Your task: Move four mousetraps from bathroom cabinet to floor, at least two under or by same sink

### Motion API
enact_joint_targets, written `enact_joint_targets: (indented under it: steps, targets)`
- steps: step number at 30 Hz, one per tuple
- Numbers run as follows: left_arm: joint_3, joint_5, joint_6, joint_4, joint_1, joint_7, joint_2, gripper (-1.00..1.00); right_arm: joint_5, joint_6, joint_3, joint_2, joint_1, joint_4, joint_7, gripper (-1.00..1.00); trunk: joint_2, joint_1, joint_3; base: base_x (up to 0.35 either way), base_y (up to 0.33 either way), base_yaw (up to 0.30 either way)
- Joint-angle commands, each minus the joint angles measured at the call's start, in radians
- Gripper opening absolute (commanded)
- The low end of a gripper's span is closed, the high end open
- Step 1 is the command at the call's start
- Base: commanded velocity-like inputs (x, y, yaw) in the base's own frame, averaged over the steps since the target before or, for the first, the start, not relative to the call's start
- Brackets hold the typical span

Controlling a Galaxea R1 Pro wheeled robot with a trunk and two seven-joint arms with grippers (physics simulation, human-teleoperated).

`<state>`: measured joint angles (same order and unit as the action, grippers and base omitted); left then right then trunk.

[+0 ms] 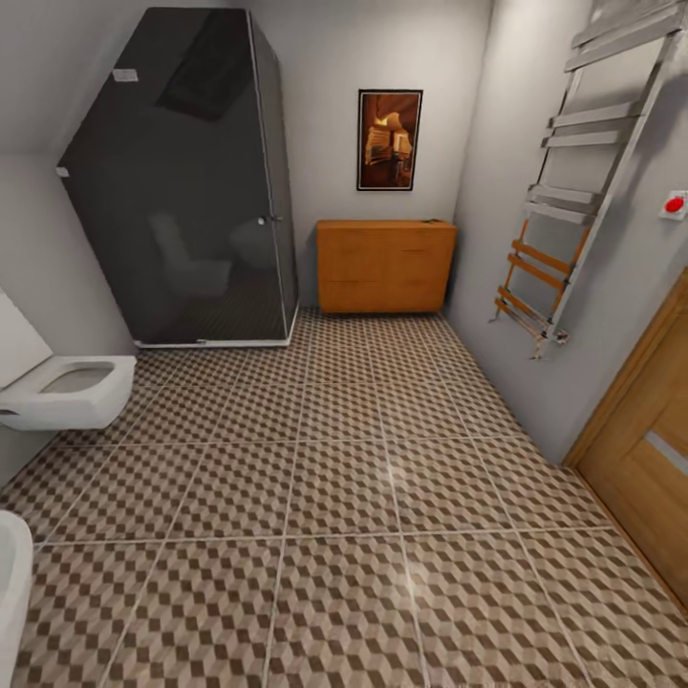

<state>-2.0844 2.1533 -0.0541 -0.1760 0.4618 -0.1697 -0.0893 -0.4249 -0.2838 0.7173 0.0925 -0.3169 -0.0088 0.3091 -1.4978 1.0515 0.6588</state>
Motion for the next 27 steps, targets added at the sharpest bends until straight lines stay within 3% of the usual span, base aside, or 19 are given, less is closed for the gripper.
enact_joint_targets:
  steps: [1, 10, 27]
  targets:
    - [-0.008, 0.007, -0.006, -0.005, 0.001, -0.007, -0.001, 1.0, -0.009, -0.003, 0.008, 0.001, -0.001, 0.001, 0.002, 1.0, 0.0, 0.0, 0.001, 0.008, 0.0, -0.287]
    - [-0.008, 0.007, -0.006, -0.004, 0.001, -0.005, -0.003, 1.0, -0.008, -0.002, 0.009, 0.0, -0.001, 0.001, 0.002, 1.0, 0.0, 0.0, 0.001, 0.192, 0.0, -0.185]
    - [-0.008, 0.007, -0.006, -0.005, 0.001, -0.005, -0.004, 1.0, -0.008, -0.002, 0.009, 0.001, -0.001, 0.001, 0.002, 1.0, 0.0, 0.0, 0.001, 0.324, 0.0, -0.016]
